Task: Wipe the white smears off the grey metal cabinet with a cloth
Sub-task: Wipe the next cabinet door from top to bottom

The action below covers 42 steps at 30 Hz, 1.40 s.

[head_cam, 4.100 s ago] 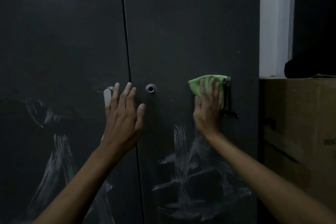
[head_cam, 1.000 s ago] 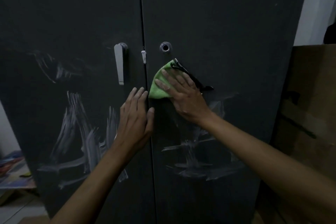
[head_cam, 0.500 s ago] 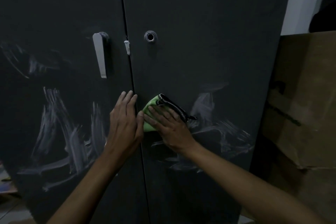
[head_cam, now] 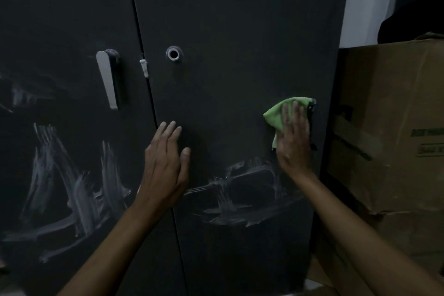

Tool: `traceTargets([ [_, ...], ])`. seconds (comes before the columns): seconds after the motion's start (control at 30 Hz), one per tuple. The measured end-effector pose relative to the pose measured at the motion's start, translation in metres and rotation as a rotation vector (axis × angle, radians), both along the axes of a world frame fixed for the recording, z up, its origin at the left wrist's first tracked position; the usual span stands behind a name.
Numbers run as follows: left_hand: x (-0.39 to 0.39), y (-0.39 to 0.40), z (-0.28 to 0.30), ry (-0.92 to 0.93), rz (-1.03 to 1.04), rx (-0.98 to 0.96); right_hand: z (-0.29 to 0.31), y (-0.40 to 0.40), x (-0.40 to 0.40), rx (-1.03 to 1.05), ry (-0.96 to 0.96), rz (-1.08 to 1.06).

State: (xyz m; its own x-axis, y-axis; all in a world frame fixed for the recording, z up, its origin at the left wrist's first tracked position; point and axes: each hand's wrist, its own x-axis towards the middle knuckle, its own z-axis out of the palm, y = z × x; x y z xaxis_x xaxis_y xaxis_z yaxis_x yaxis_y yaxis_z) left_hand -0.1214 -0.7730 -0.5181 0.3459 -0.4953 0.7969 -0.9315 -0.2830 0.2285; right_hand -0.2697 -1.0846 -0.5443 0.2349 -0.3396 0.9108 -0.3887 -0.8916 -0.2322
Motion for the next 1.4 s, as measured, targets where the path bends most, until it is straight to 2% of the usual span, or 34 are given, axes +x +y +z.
traceTargets([
  [0.13, -0.006, 0.001, 0.004, -0.002, -0.003, 0.000, 0.013, 0.014, 0.008, 0.220, -0.198, 0.067],
  [0.23, -0.005, 0.002, 0.007, -0.004, 0.008, -0.015, 0.022, 0.043, 0.029, 0.263, -0.308, 0.109],
  [0.3, -0.004, 0.003, 0.006, -0.015, 0.011, -0.024, 0.023, 0.062, 0.045, 0.243, -0.294, 0.144],
  [0.43, -0.002, 0.003, 0.004, -0.026, 0.010, -0.041, 0.017, 0.097, 0.075, 0.092, -0.154, 0.253],
  [0.6, 0.000, 0.003, 0.006, -0.036, -0.012, -0.076, 0.010, 0.122, 0.096, -0.286, 0.267, 0.414],
  [0.73, 0.000, 0.001, 0.011, -0.047, -0.005, -0.066, 0.030, 0.103, 0.085, -0.481, 0.347, 0.403],
  [0.8, -0.002, -0.003, 0.015, -0.049, 0.001, -0.058, 0.039, 0.090, 0.072, -0.454, 0.300, 0.345],
  [1.0, -0.015, -0.016, 0.021, -0.054, -0.035, -0.021, 0.062, 0.039, 0.019, -0.198, 0.078, 0.152],
  [1.23, -0.016, -0.022, 0.033, -0.071, -0.049, -0.028, 0.125, -0.001, -0.005, 0.043, -0.083, 0.109],
  [1.3, -0.012, -0.021, 0.031, -0.060, -0.043, -0.045, 0.122, -0.006, -0.005, 0.052, -0.090, 0.117],
  [1.4, -0.010, -0.017, 0.019, -0.043, -0.023, -0.055, 0.083, -0.009, -0.004, -0.011, -0.061, 0.089],
])
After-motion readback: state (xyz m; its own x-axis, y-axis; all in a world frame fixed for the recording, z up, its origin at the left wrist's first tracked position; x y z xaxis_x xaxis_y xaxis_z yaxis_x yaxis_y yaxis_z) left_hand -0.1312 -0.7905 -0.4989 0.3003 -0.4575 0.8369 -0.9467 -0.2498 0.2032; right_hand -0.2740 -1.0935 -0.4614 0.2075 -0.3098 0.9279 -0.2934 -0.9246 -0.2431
